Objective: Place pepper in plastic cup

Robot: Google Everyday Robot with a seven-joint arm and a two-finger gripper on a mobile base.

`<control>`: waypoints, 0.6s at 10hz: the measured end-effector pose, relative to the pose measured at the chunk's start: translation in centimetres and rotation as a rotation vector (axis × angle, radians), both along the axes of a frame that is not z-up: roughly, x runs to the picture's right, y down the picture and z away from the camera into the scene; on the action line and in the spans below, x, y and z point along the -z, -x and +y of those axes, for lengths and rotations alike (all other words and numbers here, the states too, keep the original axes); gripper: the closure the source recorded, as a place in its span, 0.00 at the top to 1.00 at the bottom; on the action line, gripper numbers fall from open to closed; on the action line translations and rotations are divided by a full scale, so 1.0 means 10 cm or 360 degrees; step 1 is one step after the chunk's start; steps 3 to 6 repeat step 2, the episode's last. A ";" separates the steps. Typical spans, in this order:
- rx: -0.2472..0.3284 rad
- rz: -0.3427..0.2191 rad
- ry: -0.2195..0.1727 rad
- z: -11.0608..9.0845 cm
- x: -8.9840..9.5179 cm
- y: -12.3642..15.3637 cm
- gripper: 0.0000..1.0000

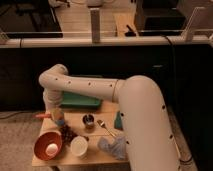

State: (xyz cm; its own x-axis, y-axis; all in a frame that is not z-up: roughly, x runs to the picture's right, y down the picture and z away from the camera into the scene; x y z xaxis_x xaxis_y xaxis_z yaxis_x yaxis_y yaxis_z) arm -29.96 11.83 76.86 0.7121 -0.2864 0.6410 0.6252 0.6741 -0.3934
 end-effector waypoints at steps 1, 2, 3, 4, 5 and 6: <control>0.0005 0.0001 0.0007 0.01 0.00 0.00 0.78; 0.0006 0.0002 0.0012 0.02 0.01 0.00 0.78; 0.0006 0.0002 0.0012 0.02 0.01 0.00 0.78; 0.0006 0.0002 0.0012 0.02 0.01 0.00 0.78; 0.0006 0.0002 0.0012 0.02 0.01 0.00 0.78; 0.0006 0.0002 0.0012 0.02 0.01 0.00 0.78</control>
